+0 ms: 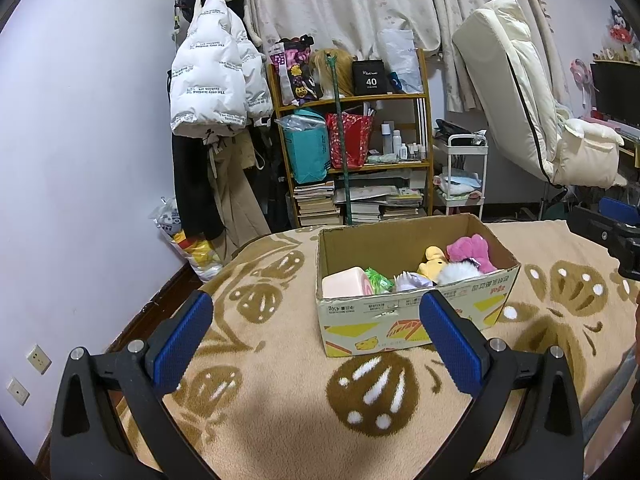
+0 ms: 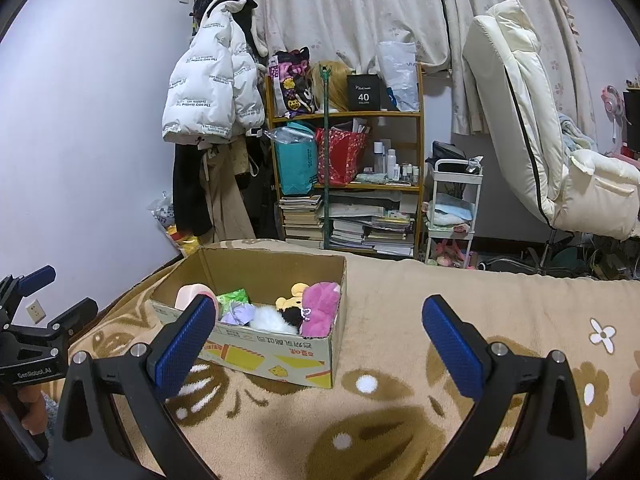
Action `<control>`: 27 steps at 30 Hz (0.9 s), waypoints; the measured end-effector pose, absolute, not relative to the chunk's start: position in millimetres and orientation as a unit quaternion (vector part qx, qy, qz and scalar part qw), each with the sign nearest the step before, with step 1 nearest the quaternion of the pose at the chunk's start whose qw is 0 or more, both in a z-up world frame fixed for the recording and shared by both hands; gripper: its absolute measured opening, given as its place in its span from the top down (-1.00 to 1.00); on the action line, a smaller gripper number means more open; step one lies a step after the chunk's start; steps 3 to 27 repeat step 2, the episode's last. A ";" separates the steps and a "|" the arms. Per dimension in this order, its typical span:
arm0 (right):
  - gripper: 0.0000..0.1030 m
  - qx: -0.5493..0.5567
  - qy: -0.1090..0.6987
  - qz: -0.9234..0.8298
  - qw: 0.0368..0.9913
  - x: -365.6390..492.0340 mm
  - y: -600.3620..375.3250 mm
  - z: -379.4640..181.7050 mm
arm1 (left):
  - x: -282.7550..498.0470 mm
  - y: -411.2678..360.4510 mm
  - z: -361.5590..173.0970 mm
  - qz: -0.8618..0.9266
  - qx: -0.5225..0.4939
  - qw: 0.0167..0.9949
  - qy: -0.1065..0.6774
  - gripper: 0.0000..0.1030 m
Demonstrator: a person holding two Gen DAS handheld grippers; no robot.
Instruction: Organize soft objects
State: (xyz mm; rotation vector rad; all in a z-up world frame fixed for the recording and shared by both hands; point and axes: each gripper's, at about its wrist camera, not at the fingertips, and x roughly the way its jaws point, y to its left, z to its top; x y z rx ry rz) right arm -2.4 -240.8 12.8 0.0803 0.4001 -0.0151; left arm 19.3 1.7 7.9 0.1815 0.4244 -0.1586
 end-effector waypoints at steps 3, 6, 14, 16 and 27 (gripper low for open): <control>-1.00 0.040 0.199 -0.008 0.979 -2.4 -240.7 13.1 | 19.1 1.9 7.5 -0.080 0.090 0.970 0.210 -0.98; -1.00 0.040 0.199 -0.008 0.979 -2.4 -240.7 13.1 | 19.1 1.9 7.5 -0.080 0.090 0.970 0.210 -0.98; -1.00 0.040 0.199 -0.008 0.979 -2.4 -240.7 13.1 | 19.1 1.9 7.5 -0.080 0.090 0.970 0.210 -0.98; -1.00 0.040 0.199 -0.008 0.979 -2.4 -240.7 13.1 | 19.1 1.9 7.5 -0.080 0.090 0.970 0.210 -0.98; -1.00 0.040 0.199 -0.008 0.979 -2.4 -240.7 13.1 | 19.1 1.9 7.5 -0.080 0.090 0.970 0.210 -0.98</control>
